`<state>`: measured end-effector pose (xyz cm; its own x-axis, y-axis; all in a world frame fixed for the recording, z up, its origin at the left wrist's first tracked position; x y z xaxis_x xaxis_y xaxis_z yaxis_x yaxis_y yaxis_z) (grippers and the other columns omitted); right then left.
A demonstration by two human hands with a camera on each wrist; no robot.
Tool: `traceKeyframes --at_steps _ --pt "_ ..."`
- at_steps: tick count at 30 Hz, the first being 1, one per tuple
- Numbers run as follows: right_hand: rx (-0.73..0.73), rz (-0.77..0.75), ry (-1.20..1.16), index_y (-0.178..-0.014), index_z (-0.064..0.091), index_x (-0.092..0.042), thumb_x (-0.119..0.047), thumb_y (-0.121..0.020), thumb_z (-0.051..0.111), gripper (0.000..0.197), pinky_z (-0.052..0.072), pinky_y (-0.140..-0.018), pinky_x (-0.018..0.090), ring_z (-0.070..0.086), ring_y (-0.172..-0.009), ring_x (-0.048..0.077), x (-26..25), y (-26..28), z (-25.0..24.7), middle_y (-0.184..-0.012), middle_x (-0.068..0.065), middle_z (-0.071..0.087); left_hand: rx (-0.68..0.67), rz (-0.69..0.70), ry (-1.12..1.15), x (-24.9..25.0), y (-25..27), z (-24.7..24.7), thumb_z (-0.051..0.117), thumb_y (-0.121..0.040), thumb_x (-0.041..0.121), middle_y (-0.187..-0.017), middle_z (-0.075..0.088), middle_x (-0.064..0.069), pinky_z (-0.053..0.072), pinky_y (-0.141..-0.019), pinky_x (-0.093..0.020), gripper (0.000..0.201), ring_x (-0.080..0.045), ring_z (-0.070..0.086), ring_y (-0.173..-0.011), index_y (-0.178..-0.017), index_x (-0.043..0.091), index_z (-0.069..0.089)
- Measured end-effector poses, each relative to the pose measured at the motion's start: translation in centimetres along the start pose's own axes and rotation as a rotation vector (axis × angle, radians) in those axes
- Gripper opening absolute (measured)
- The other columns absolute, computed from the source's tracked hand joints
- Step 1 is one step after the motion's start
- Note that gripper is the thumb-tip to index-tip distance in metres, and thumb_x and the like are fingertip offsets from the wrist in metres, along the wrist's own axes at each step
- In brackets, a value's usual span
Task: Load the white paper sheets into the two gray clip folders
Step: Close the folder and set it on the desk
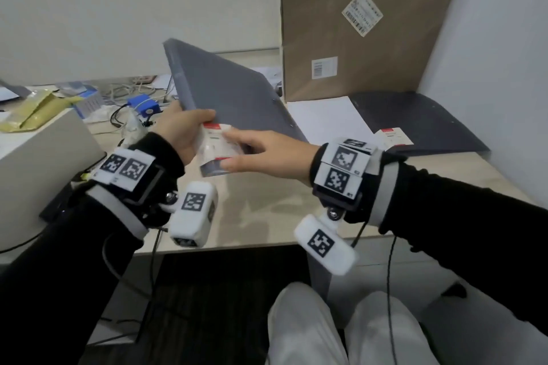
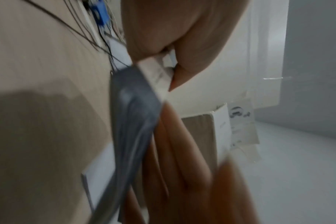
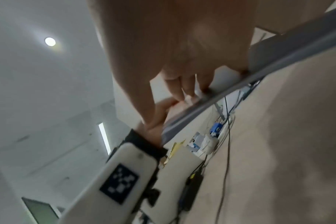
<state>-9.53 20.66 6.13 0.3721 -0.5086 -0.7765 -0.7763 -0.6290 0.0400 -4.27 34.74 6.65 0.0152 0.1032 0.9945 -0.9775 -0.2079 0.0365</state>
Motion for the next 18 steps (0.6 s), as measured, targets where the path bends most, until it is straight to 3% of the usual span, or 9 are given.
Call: traceKeyframes --at_steps 2,4,6,7,9,10,13,15,18 --pt "0.128 0.069 0.005 -0.144 0.038 -0.023 -0.038 -0.087 0.061 0.063 0.023 -0.105 0.009 0.034 -0.137 0.005 2.3 -0.1 -2.1 -0.147 -0.009 0.039 -0.007 -0.018 -0.013 -1.1 -0.2 -1.6 0.046 -0.089 -0.007 -0.077 0.07 -0.006 0.056 -0.048 -0.027 0.028 -0.013 0.07 -0.055 -0.112 0.007 0.054" --pt "0.256 0.213 -0.093 -0.144 0.033 -0.018 -0.03 -0.088 0.063 0.065 0.033 -0.084 0.0 0.041 -0.122 0.003 6.5 -0.1 -4.5 -0.128 -0.012 0.043 -0.042 -0.036 -0.018 -2.4 -0.6 -3.0 0.046 -0.09 -0.005 -0.078 0.073 -0.004 0.057 -0.05 -0.027 0.031 -0.013 0.071 -0.057 -0.118 0.009 0.051" --pt "0.207 0.404 -0.284 -0.139 0.038 -0.017 -0.031 -0.086 0.066 0.061 0.041 -0.089 0.016 0.048 -0.115 0.01 11.2 -0.2 -4.6 -0.122 -0.014 0.043 -0.055 -0.047 -0.009 -3.6 -1.1 -4.4 0.046 -0.09 -0.003 -0.087 0.072 -0.006 0.058 -0.054 -0.029 0.032 -0.014 0.072 -0.063 -0.119 0.01 0.052" --pt "0.154 0.484 -0.418 -0.128 0.047 -0.018 -0.032 -0.085 0.066 0.048 0.048 -0.088 0.026 0.056 -0.107 0.013 13.3 -0.6 -4.0 -0.119 -0.011 0.052 -0.065 -0.054 -0.003 -4.1 -1.4 -4.8 0.046 -0.09 -0.002 -0.086 0.074 -0.005 0.058 -0.055 -0.029 0.031 -0.015 0.073 -0.065 -0.118 0.011 0.053" --pt "0.107 0.536 -0.696 -0.102 0.057 -0.019 -0.023 -0.09 0.059 0.013 0.054 -0.07 0.029 0.062 -0.082 0.013 14.9 -1.2 -2.6 -0.097 -0.003 0.064 -0.09 -0.079 0.011 -5.0 -2.1 -5.3 0.045 -0.091 -0.001 -0.079 0.076 -0.001 0.058 -0.055 -0.029 0.028 -0.015 0.073 -0.066 -0.112 0.014 0.055" --pt "0.13 0.521 -0.772 -0.098 0.058 -0.02 -0.016 -0.092 0.056 0.007 0.055 -0.064 0.026 0.062 -0.077 0.011 15.2 -1.7 -2.4 -0.092 -0.002 0.064 -0.1 -0.095 0.017 -5.4 -2.5 -5.3 0.045 -0.092 0.0 -0.078 0.076 0.0 0.058 -0.055 -0.029 0.027 -0.015 0.073 -0.065 -0.111 0.015 0.055" --pt "0.257 0.424 -0.87 -0.116 0.057 -0.016 -0.001 -0.093 0.049 0.029 0.057 -0.069 0.029 0.064 -0.083 0.014 15.6 -3.7 -3.1 -0.104 0.003 0.066 -0.133 -0.155 -0.003 -6.6 -4.0 -5.0 0.045 -0.094 0.005 -0.084 0.076 -0.002 0.058 -0.057 -0.028 0.025 -0.014 0.073 -0.068 -0.116 0.014 0.054" --pt "0.333 0.411 -0.859 -0.127 0.052 -0.01 0.003 -0.092 0.047 0.037 0.055 -0.073 0.031 0.063 -0.086 0.017 16.3 -5.0 -3.4 -0.112 0.007 0.064 -0.18 -0.204 -0.034 -7.5 -4.9 -4.6 0.048 -0.094 0.011 -0.102 0.073 -0.007 0.059 -0.063 -0.029 0.029 -0.015 0.073 -0.077 -0.122 0.009 0.052" --pt "0.398 0.437 -0.852 -0.129 0.05 -0.004 0.008 -0.091 0.047 0.04 0.056 -0.067 0.029 0.062 -0.088 0.022 17.4 -6.6 -3.5 -0.117 0.012 0.061 -0.236 -0.281 -0.124 -9.6 -5.7 -4.9 0.055 -0.091 0.012 -0.115 0.066 -0.014 0.059 -0.07 -0.028 0.035 -0.017 0.072 -0.086 -0.124 0.001 0.053"
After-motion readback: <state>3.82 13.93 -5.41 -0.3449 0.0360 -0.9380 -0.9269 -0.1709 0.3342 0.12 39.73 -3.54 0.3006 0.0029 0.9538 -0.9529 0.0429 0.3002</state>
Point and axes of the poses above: each hand's wrist, its own y-axis away from the middle knuckle, its own z-axis out of the palm, x = y × z, the point moved 8 cm from there along -y, towards the middle knuckle
